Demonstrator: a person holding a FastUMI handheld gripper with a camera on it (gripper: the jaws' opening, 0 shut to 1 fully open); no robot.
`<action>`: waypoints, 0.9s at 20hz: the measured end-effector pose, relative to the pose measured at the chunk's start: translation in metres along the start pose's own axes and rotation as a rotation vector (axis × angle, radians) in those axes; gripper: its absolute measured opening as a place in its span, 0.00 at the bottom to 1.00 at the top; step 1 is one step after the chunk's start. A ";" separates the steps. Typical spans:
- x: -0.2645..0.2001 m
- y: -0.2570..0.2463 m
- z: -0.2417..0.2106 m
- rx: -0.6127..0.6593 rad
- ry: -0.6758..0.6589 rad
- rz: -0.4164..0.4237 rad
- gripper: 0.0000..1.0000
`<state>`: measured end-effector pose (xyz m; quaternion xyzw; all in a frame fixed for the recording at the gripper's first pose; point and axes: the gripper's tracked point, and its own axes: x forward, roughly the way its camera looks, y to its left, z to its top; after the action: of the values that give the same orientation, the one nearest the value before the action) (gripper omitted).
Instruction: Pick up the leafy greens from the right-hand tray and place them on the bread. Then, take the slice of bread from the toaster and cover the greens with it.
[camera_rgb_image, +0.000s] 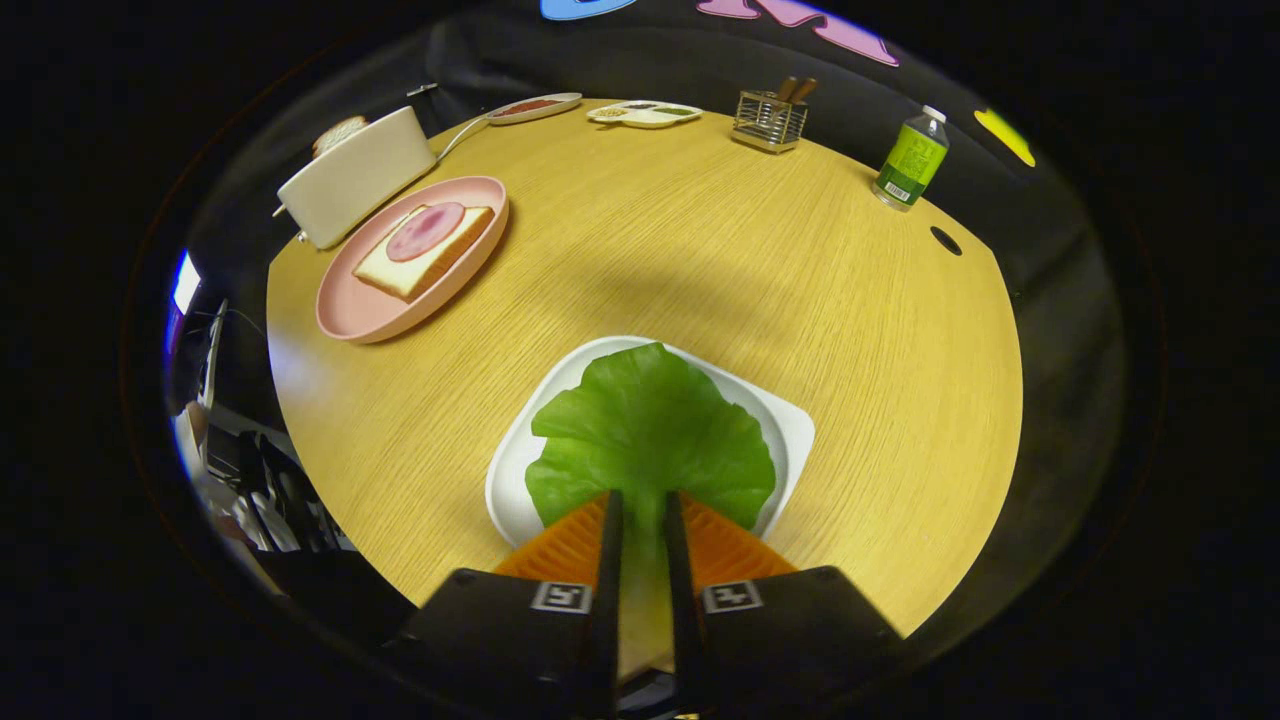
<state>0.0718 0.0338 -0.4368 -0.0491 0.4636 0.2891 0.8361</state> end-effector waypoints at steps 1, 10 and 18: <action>-0.001 -0.002 0.001 0.009 -0.011 -0.009 0.10; -0.080 0.011 0.047 0.050 -0.255 -0.093 0.06; -0.164 0.075 0.106 0.031 -0.467 -0.060 0.06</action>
<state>0.0448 0.0614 -0.2306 0.0180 0.2602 0.2604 0.9296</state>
